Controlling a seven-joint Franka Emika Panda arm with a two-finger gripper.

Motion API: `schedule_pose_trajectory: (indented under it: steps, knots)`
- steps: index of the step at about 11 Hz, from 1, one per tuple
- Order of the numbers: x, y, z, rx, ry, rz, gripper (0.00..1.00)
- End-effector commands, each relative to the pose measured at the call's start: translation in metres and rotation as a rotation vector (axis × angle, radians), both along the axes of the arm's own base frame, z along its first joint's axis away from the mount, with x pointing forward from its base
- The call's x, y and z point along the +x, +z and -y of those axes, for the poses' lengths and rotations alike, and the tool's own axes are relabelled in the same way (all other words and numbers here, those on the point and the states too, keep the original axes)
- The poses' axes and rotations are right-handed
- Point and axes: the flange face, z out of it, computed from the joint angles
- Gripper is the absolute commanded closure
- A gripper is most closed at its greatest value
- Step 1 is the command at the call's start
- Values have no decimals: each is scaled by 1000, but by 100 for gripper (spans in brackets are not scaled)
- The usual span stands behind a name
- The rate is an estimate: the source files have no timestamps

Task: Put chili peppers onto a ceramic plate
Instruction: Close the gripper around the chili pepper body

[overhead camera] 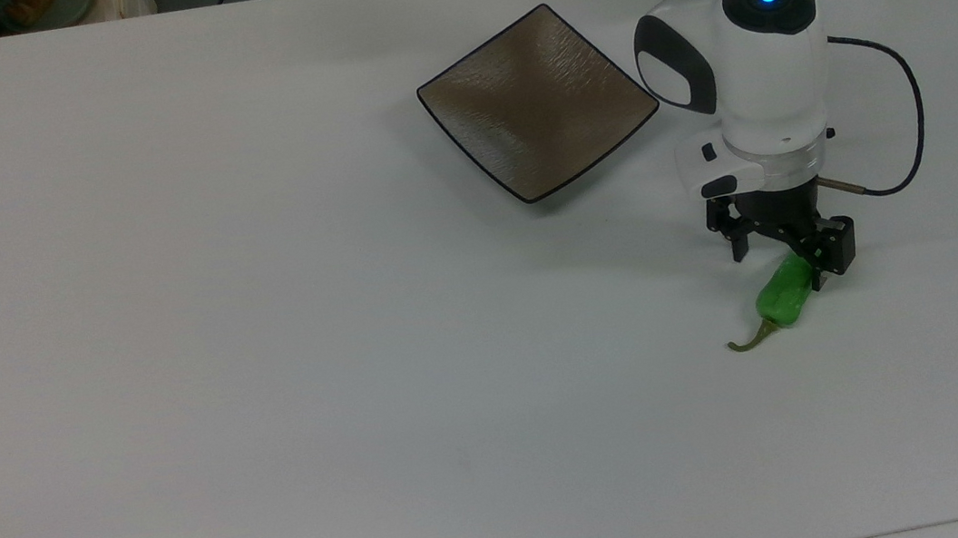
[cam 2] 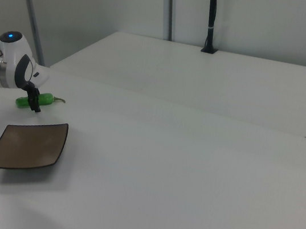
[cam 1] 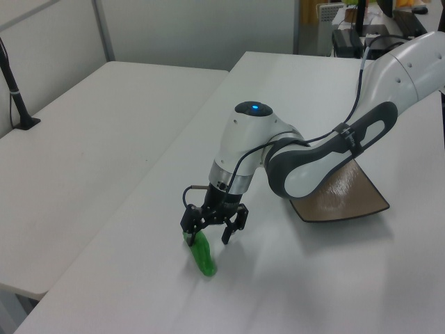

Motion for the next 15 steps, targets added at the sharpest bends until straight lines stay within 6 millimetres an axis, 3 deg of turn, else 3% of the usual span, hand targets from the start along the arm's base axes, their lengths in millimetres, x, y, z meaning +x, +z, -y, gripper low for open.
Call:
schedule_pose_trajectory:
  steps: [1, 2, 4, 6, 8, 12, 15]
  knots:
    - [0, -3, -9, 9, -39, 39, 51]
    - [0, -4, -9, 7, -38, 39, 58]
    - [0, -4, -9, 2, -36, 42, 61]
    - [0, -5, -9, 0, -34, 42, 69]
    - [-1, -3, -9, -6, -23, 49, 70]
    - [-6, 22, -3, -24, 27, 69, 69]
    - [-7, 42, 16, -36, 54, 68, 69]
